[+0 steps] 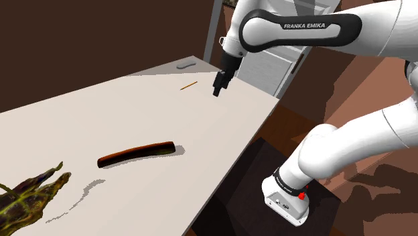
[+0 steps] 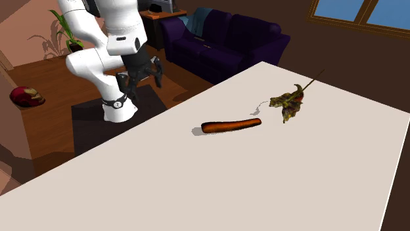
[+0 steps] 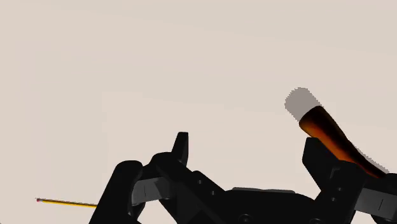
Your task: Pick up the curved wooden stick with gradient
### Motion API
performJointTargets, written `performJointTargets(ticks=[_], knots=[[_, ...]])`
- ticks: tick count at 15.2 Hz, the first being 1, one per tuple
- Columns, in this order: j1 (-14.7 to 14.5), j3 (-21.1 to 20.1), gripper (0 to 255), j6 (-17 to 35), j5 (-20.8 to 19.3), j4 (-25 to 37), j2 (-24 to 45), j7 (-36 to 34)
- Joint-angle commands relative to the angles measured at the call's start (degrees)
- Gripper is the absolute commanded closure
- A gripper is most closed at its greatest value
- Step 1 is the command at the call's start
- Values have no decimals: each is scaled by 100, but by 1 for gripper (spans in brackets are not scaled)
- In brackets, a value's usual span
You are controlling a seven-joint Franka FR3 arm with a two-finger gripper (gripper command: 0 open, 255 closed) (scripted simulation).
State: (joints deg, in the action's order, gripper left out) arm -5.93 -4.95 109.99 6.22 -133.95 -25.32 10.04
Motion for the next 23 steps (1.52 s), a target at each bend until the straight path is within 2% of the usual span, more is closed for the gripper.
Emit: performJointTargets(ticks=[1, 12, 23], knots=[[-124, -115, 0, 251, 38, 113, 365, 93], [-657, -675, 0, 1259, -59, 1002, 2316, 595], [-1268, -1141, 0, 1786, -617, 2278, 4230, 873]])
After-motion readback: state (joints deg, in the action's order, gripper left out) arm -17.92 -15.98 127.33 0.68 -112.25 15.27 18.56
